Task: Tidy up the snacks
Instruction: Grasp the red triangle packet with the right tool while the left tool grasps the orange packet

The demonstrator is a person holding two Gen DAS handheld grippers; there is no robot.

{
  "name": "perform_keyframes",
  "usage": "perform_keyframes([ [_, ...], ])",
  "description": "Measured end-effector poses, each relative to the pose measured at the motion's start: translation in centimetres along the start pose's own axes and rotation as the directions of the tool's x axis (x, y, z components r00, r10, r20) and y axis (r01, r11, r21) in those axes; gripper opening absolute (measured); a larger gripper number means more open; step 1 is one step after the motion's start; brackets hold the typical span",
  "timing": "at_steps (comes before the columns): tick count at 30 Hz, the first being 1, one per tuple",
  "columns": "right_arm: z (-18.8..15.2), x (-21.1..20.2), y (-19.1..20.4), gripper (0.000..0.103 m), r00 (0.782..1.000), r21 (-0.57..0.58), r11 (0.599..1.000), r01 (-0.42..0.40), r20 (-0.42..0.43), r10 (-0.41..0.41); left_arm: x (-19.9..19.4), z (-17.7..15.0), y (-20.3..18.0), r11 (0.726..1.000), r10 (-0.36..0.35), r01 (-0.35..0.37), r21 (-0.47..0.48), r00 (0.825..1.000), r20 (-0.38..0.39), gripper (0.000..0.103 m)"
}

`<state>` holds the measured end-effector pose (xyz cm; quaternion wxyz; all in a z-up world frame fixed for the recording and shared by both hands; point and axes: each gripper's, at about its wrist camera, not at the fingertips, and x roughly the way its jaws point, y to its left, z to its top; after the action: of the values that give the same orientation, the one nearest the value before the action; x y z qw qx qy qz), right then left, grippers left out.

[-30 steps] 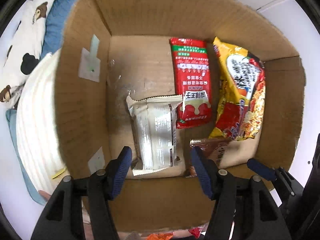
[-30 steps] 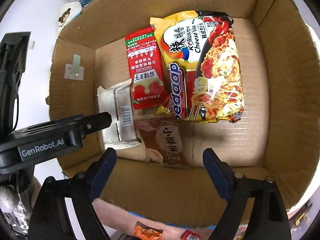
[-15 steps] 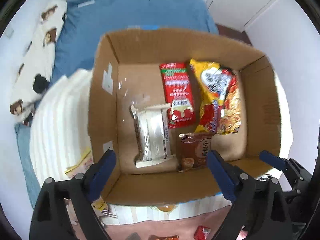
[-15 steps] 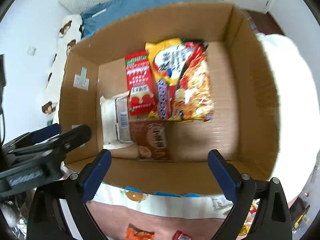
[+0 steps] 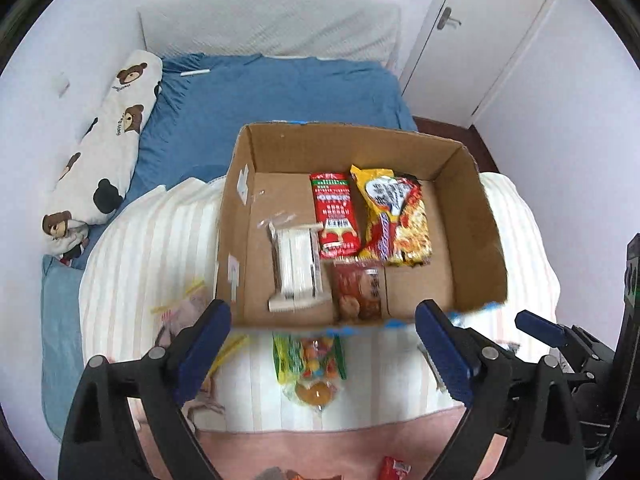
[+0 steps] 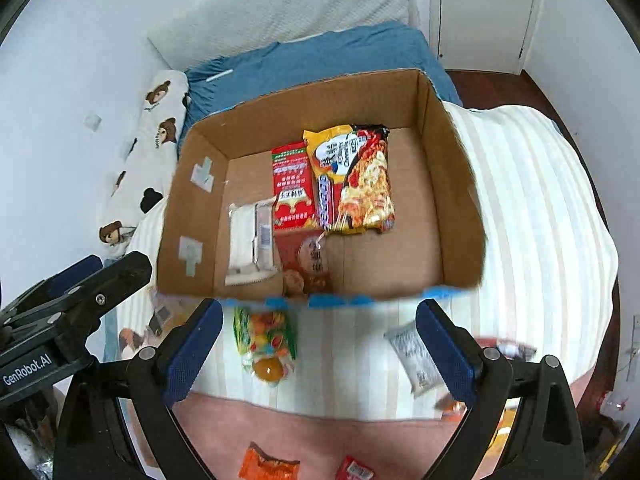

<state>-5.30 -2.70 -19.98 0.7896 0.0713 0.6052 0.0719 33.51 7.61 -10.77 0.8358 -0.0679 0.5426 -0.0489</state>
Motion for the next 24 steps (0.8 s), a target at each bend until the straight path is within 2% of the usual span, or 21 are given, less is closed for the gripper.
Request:
perform_keyframes([
  [4,-3.9,-1.3,-0.1,0.099,1.0,-0.016,1.0,-0.015,-0.006,0.015,-1.2,-3.8,0.2,1.0,0.005,-0.005,-0.006,1.0,0.008,0.094],
  [7,-7.6,-1.3,-0.5,0.099,0.999,-0.015,0.999,-0.032,-0.042,0.031,-1.5,-7.1,0.4,1.0,0.006,-0.006,-0.004,1.0,-0.005,0.094],
  [12,-13.7,0.3,-2.0,0.099,0.99,0.026,0.998,-0.05,-0.133,0.053,-0.7,-12.6,0.6,0.999,0.037,-0.035,0.018,0.997,-0.073,0.094],
  [16,-18.2,2.6,-3.9,0.099,0.973,0.099,0.993,-0.065,-0.216,0.085,1.0,-16.5,1.0,0.998,0.052,-0.047,0.037,0.988,-0.148,0.094],
  [21,-22.2,5.7,-6.1,0.099,0.946,0.208,0.976,-0.065,-0.3,0.127,3.9,-21.4,1.5,0.999,0.044,-0.033,0.043,0.96,-0.278,0.094],
  [24,-23.8,7.2,-7.2,0.099,0.934,0.257,0.965,-0.059,-0.326,0.144,6.0,-24.2,1.5,0.999,0.038,-0.024,0.042,0.931,-0.364,0.094],
])
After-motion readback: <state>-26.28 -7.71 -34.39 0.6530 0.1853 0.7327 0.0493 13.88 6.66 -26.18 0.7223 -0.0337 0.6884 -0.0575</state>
